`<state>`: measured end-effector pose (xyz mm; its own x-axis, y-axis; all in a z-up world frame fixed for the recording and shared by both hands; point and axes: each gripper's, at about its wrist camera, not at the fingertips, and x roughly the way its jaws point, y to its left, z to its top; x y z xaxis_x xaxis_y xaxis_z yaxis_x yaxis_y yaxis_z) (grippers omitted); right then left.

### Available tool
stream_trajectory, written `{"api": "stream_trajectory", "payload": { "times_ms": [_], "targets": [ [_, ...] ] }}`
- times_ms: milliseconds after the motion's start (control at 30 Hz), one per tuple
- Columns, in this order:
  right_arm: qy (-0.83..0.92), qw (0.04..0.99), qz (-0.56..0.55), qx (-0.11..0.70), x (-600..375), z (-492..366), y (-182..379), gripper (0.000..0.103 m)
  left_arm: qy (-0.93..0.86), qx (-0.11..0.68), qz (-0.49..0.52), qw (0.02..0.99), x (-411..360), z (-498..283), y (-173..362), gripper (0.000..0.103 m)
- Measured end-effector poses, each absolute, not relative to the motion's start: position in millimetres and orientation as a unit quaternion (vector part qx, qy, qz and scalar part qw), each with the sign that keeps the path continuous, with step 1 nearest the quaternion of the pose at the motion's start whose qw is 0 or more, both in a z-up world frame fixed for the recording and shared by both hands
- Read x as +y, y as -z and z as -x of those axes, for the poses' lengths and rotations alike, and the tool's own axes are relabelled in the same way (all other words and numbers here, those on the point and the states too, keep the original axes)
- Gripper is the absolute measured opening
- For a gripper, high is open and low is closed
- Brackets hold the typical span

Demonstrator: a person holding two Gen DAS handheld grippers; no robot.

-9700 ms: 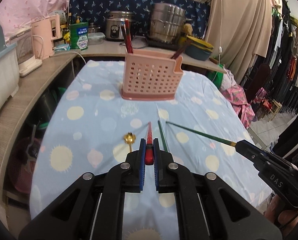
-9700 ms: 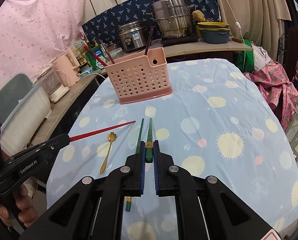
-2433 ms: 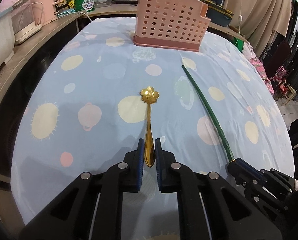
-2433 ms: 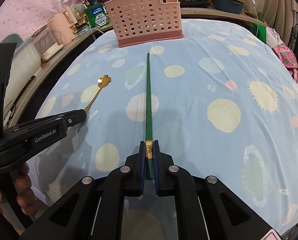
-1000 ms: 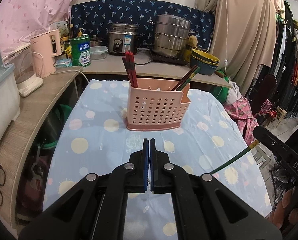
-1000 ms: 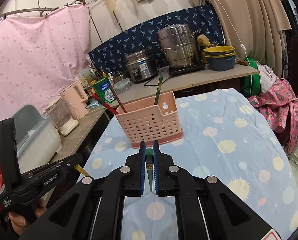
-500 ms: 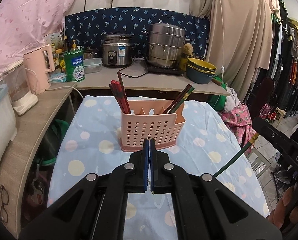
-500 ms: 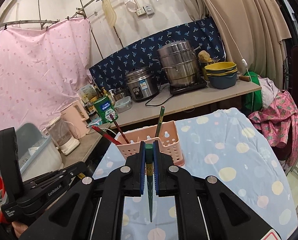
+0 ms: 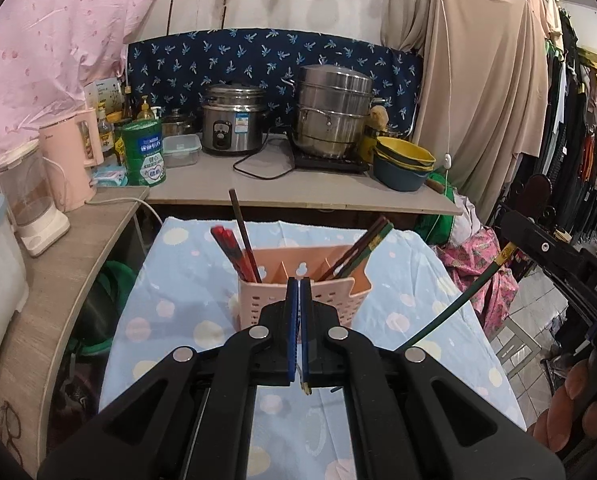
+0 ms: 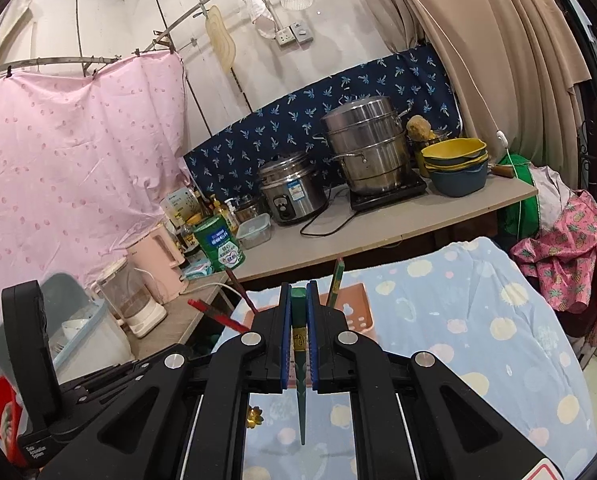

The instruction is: Organize utensils

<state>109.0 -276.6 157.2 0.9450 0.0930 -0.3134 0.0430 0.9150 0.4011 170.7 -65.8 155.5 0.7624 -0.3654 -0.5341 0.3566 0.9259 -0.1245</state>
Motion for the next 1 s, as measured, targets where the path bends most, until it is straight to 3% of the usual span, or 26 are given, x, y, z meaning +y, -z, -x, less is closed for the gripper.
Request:
{"api": "stream_trajectory", "payload": {
  "times_ms": [400,867,933,1000],
  "targets": [
    [0.002,0.969,-0.223,0.109,-297,-169,-202,0.007,0.179,0.25,0.013,0.952,-62,-213,-190,0.001],
    [0.024,0.956,-0.232,0.176,-299,-116,-133,0.007,0.101,0.409,0.037,0.906,12,-212,-37,0.002],
    [0.027,0.953,-0.237,0.186,-300,-112,-123,0.007,0.084,0.428,0.041,0.899,21,-215,-16,0.006],
    [0.029,0.951,-0.239,0.196,-300,-110,-115,0.007,0.074,0.44,0.047,0.894,28,-221,-2,0.017]
  ]
}}
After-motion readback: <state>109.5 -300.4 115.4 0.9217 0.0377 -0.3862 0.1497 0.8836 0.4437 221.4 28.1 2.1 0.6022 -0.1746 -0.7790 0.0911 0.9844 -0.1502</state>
